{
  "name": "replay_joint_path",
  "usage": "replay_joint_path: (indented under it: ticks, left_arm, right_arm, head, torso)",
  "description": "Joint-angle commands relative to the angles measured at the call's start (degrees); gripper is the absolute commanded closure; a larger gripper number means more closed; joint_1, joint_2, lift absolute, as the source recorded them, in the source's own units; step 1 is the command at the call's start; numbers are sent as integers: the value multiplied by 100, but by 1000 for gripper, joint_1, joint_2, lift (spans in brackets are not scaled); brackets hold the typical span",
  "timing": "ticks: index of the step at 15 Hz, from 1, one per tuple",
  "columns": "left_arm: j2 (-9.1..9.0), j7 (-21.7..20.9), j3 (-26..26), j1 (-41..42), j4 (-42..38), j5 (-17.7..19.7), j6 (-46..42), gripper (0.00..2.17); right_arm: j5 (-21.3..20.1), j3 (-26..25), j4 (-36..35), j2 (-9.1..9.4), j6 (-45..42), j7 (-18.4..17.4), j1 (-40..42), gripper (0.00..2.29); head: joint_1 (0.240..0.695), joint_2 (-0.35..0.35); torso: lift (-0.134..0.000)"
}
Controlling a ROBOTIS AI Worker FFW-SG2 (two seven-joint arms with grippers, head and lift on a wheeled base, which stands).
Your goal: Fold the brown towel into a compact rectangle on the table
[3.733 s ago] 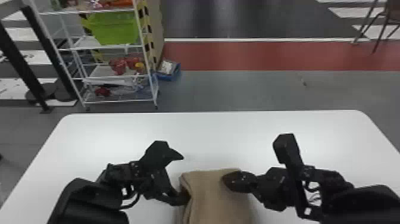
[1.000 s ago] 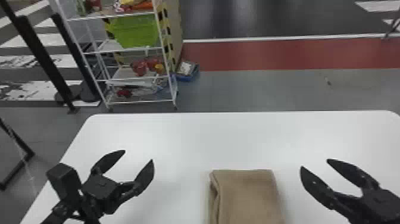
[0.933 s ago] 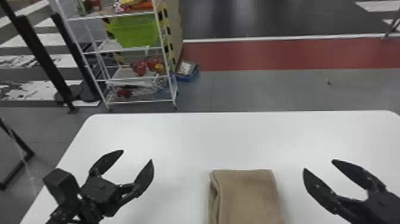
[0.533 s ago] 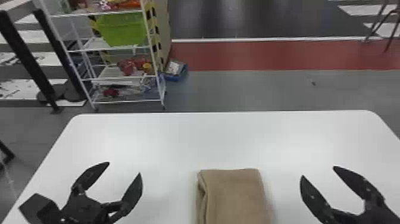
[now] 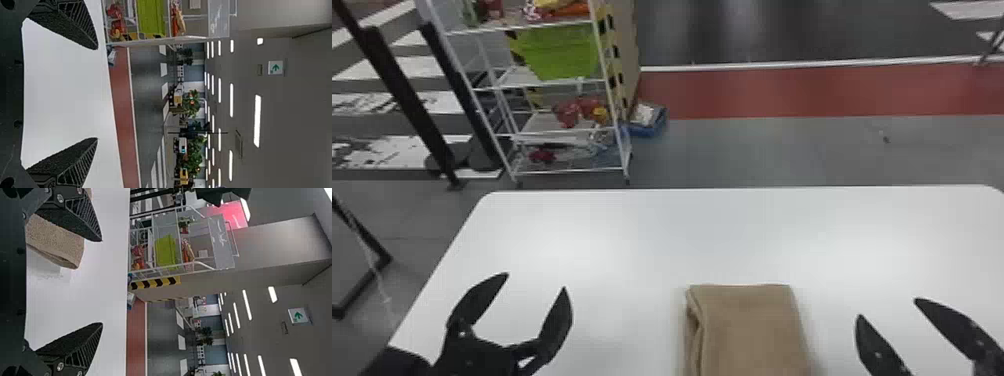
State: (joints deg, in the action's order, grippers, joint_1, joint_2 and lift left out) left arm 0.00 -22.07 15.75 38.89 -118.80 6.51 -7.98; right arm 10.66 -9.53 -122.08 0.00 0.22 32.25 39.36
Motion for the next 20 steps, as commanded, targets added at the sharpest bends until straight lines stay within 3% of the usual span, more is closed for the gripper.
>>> replay_joint_path:
  ticks: [1, 8, 20]
  left_arm:
    - [-15, -43, 69, 67, -82, 0, 56, 46]
    - [-15, -79, 236, 102, -82, 167, 39, 46]
    - [-15, -70, 218, -39, 49, 175, 56, 46]
  right_arm:
    - [-2, 30, 0, 5, -96, 0, 54, 140]
    - [-99, 47, 0, 5, -236, -123, 81, 144]
    - [-161, 3, 35, 5, -307, -272, 89, 144]
  head:
    - [695, 144]
    - [695, 172]
    - [695, 159]
  torso:
    - [-122]
    - [-122]
    - [-122]
